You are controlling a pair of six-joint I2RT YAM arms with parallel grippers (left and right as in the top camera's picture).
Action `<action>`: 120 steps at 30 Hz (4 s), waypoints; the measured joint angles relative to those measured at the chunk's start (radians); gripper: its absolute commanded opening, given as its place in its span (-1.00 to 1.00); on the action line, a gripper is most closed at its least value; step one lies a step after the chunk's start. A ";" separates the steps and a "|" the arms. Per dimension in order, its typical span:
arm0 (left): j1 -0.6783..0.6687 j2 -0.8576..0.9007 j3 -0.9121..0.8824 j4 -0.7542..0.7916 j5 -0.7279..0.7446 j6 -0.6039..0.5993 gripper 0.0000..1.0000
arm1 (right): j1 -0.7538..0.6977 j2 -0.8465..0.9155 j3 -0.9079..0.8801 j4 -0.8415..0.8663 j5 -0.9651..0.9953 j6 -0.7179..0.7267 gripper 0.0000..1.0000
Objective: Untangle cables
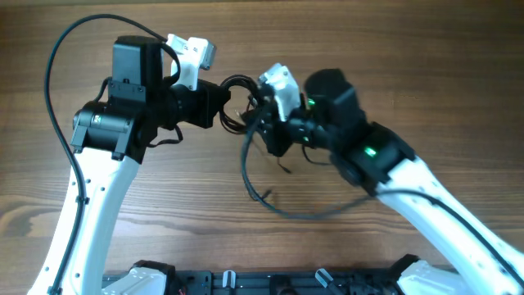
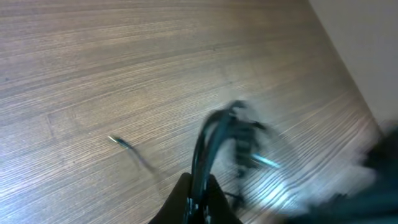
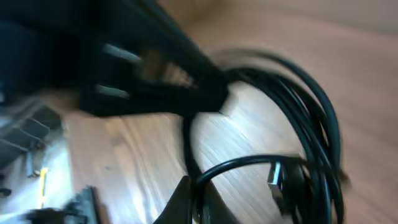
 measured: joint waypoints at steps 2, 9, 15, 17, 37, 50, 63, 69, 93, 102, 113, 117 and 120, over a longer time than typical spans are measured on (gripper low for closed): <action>0.000 0.000 0.000 0.000 0.000 0.000 -0.92 | 0.000 -0.113 0.000 0.024 -0.030 0.001 -0.92; 0.000 0.000 0.001 -0.005 0.005 -0.007 -0.92 | 0.000 -0.347 0.000 0.078 -0.043 0.003 -0.92; -0.003 0.000 0.002 -0.032 -0.011 -0.007 -0.92 | 0.000 -0.394 0.000 0.002 0.140 0.032 -0.91; -0.003 0.000 0.002 -0.039 -0.032 -0.007 -0.92 | 0.002 -0.406 0.000 -0.078 0.315 0.098 -0.92; 0.191 0.001 0.005 -0.167 -0.366 -0.217 -0.85 | 0.002 -0.435 -0.004 -0.424 1.100 0.428 -0.06; -0.003 0.001 0.005 -0.180 0.301 0.382 -0.87 | 0.002 -0.256 -0.004 -0.330 0.654 0.019 0.28; -0.073 0.001 0.005 -0.114 0.512 0.451 -0.88 | 0.002 -0.084 -0.004 -0.239 0.648 -0.035 0.27; -0.073 0.001 0.005 -0.113 0.518 0.451 -0.92 | 0.002 -0.077 -0.004 -0.203 0.651 -0.040 0.32; -0.079 0.041 0.005 0.108 -0.019 -0.113 -0.92 | -0.021 -0.011 -0.004 -0.152 0.182 -0.272 0.83; -0.067 0.041 0.005 0.109 0.035 -0.113 -0.92 | -0.021 0.132 -0.004 -0.129 0.481 -0.032 0.63; -0.063 0.037 0.005 0.169 0.036 -0.135 -0.92 | -0.021 0.165 -0.004 -0.115 0.506 0.064 0.64; -0.063 0.032 0.005 0.172 0.031 -0.135 -0.92 | -0.021 0.170 -0.004 -0.116 0.437 0.071 0.64; -0.063 0.032 0.005 0.172 0.030 -0.135 -0.92 | -0.021 0.170 -0.004 -0.115 0.384 0.071 0.64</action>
